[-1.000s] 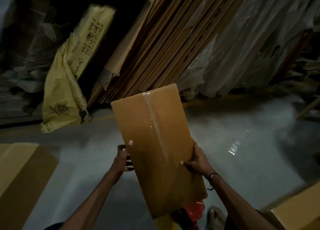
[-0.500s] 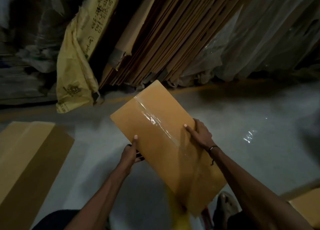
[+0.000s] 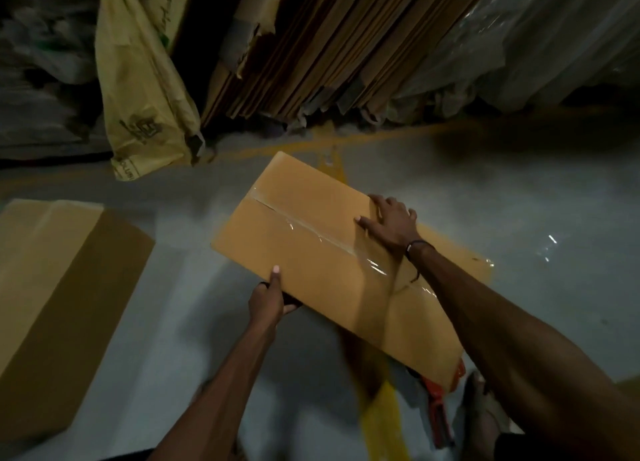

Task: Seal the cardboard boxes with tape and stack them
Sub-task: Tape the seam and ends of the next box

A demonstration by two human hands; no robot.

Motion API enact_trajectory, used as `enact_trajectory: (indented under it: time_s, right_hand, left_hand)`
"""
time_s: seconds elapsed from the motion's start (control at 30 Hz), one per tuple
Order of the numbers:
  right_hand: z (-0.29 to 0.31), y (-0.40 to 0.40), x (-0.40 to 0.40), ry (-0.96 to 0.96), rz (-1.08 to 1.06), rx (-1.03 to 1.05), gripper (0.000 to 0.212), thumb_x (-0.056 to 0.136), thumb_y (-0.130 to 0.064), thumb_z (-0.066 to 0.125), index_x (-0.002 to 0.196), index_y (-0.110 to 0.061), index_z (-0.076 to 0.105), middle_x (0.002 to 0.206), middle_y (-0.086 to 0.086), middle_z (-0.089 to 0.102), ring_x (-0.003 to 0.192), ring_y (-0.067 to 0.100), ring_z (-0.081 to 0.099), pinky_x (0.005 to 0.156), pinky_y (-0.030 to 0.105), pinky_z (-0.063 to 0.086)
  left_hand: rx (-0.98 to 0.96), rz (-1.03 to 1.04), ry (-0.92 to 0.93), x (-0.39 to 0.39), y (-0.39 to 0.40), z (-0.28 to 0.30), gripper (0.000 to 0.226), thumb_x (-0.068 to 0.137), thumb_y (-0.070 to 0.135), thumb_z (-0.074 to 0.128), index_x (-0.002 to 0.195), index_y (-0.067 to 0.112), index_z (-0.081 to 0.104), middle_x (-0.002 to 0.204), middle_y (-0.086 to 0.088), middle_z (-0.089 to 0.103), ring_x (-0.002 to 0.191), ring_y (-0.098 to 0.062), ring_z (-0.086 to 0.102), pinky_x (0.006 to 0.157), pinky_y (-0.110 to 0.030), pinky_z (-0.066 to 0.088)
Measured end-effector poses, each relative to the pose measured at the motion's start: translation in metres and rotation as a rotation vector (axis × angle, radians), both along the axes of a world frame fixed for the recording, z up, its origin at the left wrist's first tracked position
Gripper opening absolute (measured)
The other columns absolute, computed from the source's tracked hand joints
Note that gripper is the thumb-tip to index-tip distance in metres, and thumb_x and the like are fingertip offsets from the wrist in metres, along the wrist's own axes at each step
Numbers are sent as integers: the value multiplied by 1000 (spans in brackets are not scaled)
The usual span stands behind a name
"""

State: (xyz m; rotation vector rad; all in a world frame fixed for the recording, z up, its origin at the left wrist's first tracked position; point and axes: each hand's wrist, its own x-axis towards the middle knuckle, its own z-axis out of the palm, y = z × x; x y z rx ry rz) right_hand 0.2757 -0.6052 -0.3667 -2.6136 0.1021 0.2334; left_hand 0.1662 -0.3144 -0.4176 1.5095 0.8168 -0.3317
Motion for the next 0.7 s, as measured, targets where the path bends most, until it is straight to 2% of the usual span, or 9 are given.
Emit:
enact_trajectory:
  time_s: [0.13, 0.23, 0.27, 0.33, 0.43, 0.5, 0.53, 0.63, 0.7]
  right_hand:
    - [-14, 24, 41, -37, 110, -112, 73, 90, -72, 47, 152, -34, 37, 139, 10, 53, 131, 33, 46, 115, 58, 22]
    - [-26, 43, 67, -30, 186, -195, 70, 91, -68, 47, 153, -37, 36, 141, 11, 51, 133, 35, 44, 116, 61, 18]
    - [-31, 48, 74, -8, 200, -210, 69, 92, -67, 47, 154, -38, 34, 143, 11, 49, 135, 34, 42, 117, 62, 15]
    - [-47, 55, 83, 30, 219, -229, 69, 93, -65, 46, 155, -40, 31, 148, 11, 46, 139, 34, 38, 118, 63, 12]
    - [-72, 59, 85, 52, 238, -253, 75, 90, -67, 40, 158, -39, 27, 150, 11, 43, 139, 35, 36, 117, 60, 16]
    - [-88, 62, 84, 51, 265, -261, 83, 82, -67, 33, 159, -37, 26, 150, 12, 43, 138, 35, 36, 115, 57, 20]
    - [-95, 63, 82, 47, 274, -269, 83, 81, -66, 32, 159, -37, 26, 150, 12, 43, 137, 35, 36, 115, 57, 20]
    - [-123, 68, 73, 67, 309, -309, 73, 93, -62, 43, 160, -36, 24, 156, 13, 36, 142, 36, 29, 114, 57, 22]
    - [-140, 66, 65, 74, 289, -303, 67, 101, -55, 42, 161, -37, 18, 166, 11, 19, 152, 38, 15, 117, 60, 18]
  left_hand:
    - [24, 123, 30, 8, 3, -25, 62, 101, 57, 52, 121, -1, 59, 127, -23, 62, 107, -42, 68, 63, -41, 65]
    - [-38, 206, 52, 5, -5, -45, 59, 103, 52, 52, 131, 0, 56, 132, -22, 59, 114, -44, 64, 54, -33, 63]
    - [-76, 220, 65, 3, -9, -53, 61, 104, 51, 51, 137, 0, 54, 134, -21, 58, 116, -44, 63, 56, -33, 62]
    - [-172, 239, 89, -3, -20, -65, 60, 106, 47, 49, 141, -1, 50, 131, -19, 58, 113, -43, 64, 67, -38, 63]
    - [-280, 274, 113, -10, -40, -73, 43, 109, 39, 45, 136, 6, 49, 126, -16, 55, 105, -42, 62, 82, -49, 58]
    - [-309, 296, 127, -15, -45, -86, 37, 109, 38, 44, 135, 11, 48, 129, -16, 54, 110, -42, 60, 80, -48, 58]
    - [-305, 290, 141, -19, -45, -94, 43, 109, 39, 45, 138, 8, 48, 131, -18, 55, 113, -43, 60, 76, -47, 59]
    - [-218, 195, 192, -30, -40, -117, 57, 105, 50, 47, 132, 0, 54, 125, -25, 64, 106, -43, 68, 72, -44, 61]
    - [-177, 137, 192, -32, -37, -121, 61, 102, 58, 49, 122, 1, 59, 116, -23, 69, 98, -39, 72, 73, -44, 62]
